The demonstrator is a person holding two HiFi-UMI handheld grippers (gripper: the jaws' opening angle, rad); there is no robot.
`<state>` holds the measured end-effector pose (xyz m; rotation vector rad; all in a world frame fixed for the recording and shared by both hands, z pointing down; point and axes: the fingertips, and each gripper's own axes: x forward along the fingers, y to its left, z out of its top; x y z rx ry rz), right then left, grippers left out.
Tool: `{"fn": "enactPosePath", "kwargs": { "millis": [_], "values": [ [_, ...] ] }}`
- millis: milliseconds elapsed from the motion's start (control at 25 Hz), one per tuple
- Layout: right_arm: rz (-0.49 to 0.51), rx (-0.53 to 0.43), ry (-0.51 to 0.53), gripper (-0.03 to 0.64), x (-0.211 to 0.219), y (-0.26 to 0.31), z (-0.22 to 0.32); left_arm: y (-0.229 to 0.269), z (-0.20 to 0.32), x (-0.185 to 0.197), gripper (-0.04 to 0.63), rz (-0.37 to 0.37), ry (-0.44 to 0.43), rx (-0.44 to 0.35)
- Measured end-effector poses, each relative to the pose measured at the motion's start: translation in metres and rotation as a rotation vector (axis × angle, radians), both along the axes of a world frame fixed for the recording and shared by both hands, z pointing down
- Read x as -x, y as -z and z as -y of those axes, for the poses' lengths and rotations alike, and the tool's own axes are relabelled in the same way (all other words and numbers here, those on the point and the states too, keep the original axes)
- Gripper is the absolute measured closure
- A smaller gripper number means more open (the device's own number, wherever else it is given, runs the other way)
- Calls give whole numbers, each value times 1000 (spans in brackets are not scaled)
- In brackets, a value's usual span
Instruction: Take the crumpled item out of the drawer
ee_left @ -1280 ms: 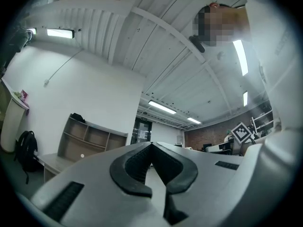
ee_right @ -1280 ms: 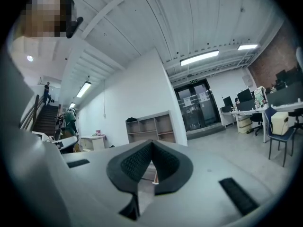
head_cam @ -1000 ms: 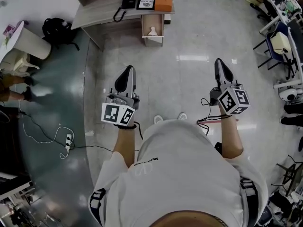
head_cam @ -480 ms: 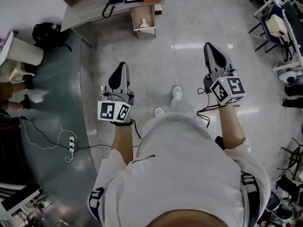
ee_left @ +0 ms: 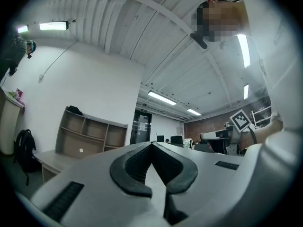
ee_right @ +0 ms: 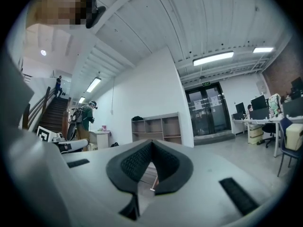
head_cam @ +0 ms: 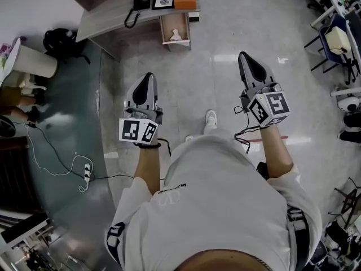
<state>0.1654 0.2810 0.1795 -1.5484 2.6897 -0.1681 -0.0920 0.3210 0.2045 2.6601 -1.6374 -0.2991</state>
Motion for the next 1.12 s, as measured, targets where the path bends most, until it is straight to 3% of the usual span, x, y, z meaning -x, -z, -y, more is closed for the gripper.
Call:
{"fn": "enactPosePath", "kwargs": {
  "millis": [640,1120],
  "values": [
    [13,14,152,618,-24,-18,131,7,115,-47,597,24,120,-3],
    [21,54,165,618,-33,-36,180,-5,160,-61,597,36,125,31]
  ]
}}
